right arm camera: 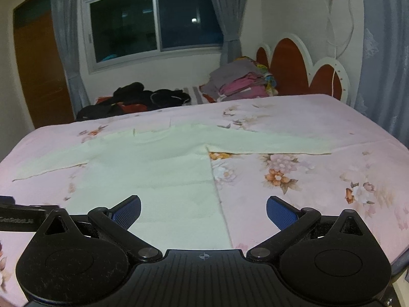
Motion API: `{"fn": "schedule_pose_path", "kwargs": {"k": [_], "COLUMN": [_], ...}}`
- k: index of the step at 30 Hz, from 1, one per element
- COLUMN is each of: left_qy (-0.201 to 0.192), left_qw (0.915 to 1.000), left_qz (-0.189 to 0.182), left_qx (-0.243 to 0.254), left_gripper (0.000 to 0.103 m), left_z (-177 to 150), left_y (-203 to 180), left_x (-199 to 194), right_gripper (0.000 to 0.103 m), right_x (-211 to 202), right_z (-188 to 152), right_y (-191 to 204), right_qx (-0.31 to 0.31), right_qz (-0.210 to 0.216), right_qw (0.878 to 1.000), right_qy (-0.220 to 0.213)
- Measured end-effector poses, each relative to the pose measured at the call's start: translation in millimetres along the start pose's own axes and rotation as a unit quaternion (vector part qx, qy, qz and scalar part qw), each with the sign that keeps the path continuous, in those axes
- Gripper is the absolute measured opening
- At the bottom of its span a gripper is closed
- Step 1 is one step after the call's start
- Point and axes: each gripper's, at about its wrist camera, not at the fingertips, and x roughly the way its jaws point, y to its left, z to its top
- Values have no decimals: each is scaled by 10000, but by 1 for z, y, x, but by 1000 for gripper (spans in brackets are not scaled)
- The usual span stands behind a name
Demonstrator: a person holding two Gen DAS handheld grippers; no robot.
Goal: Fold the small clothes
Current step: 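Reach the right tool to a sleeve cuff and close on it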
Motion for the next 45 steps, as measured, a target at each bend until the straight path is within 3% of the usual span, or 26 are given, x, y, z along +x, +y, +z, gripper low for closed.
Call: {"fn": "schedule_pose_path", "kwargs": {"k": [19,29,36,38,39,40,45], "left_qy": [248,298,334,346,367,400,414], "left_qw": [9996,9991,9993,9993,9993,9992,9991], "left_qz": [-58,-267,-110,-50,-29,-8,74], "left_qx": [147,103,112,100,87,76,99], "left_gripper": [103,103,103,102,101,100,98], "left_z": [76,107,120,122,122,123,126], "left_y": [-30,-50,-59,-58,-58,-57,-55], "left_x": [123,186,222,231,235,240,254], "right_gripper": [103,103,102,91,68,64,64], "right_x": [125,204,256,269,277,285,306], "right_z": [60,76,76,75,75,74,68], "right_y": [-83,-164,-233,-253,-262,-274,-314], "right_qx": [385,822,1387,1576,1656,1825,2367], "right_qz": [-641,-1007,-1401,-1466,-1507,-1516,-1599], "right_qw": [9971,9914,9795,9753,9727,9687,9547], "right_qy": [131,177,406,501,604,725,834]}}
